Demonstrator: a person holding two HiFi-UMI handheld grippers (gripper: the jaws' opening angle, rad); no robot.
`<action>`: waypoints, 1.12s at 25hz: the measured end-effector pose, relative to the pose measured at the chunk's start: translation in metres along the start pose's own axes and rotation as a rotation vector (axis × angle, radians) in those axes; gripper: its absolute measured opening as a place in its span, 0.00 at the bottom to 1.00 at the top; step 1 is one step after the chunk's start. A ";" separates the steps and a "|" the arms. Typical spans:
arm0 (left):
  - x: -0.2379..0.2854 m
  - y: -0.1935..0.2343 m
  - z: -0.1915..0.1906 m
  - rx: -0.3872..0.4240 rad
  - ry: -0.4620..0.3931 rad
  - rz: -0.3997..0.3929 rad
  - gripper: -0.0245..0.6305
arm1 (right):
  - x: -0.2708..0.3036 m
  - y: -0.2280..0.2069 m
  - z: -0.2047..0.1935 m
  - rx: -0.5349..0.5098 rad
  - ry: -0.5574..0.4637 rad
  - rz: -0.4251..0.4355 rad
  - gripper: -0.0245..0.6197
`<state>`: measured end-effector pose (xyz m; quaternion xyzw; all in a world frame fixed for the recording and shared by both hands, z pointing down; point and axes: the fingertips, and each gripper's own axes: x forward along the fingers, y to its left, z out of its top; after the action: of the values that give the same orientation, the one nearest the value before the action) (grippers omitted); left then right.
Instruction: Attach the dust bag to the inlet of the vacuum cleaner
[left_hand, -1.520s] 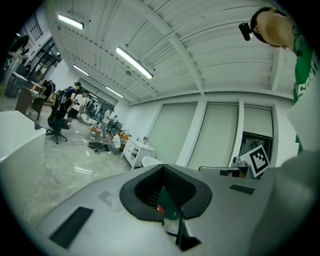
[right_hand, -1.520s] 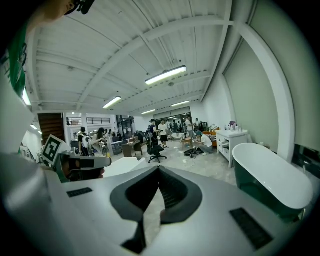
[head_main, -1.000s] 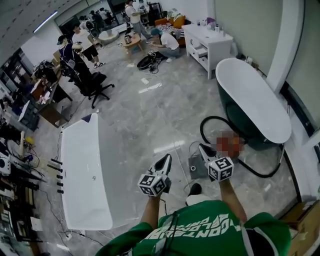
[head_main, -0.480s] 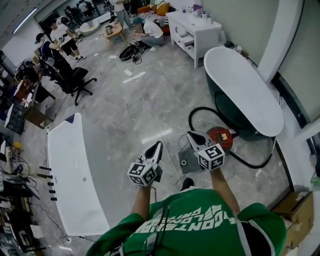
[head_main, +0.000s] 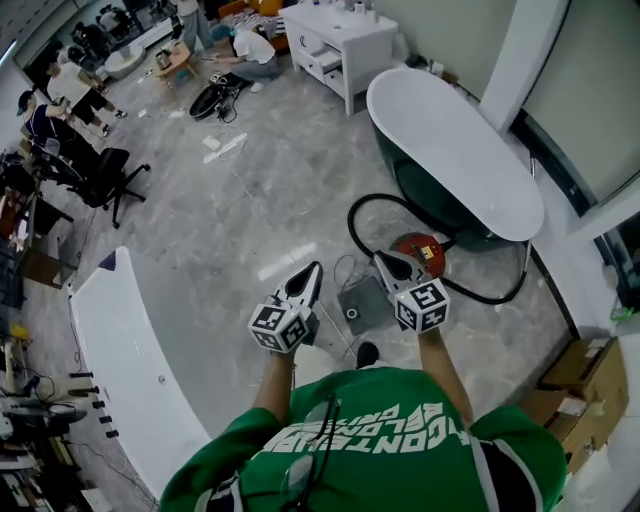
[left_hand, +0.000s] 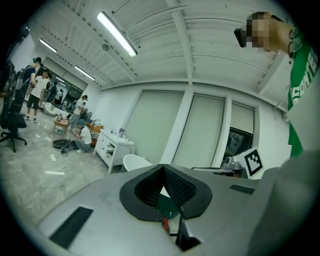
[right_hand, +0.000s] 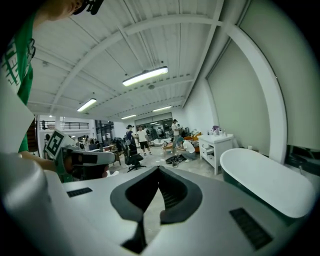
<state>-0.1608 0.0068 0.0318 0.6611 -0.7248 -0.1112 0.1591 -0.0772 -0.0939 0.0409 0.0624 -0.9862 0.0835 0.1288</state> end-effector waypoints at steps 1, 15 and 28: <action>0.009 0.004 0.002 0.002 0.008 -0.027 0.04 | 0.001 -0.007 0.001 0.010 -0.006 -0.033 0.05; 0.070 0.090 0.043 0.041 0.142 -0.370 0.04 | 0.068 -0.010 0.020 0.075 -0.031 -0.378 0.05; 0.075 0.117 0.040 0.039 0.209 -0.540 0.04 | 0.068 0.012 0.004 0.118 0.020 -0.559 0.05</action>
<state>-0.2893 -0.0582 0.0444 0.8409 -0.5044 -0.0667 0.1847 -0.1455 -0.0899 0.0535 0.3382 -0.9229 0.1027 0.1525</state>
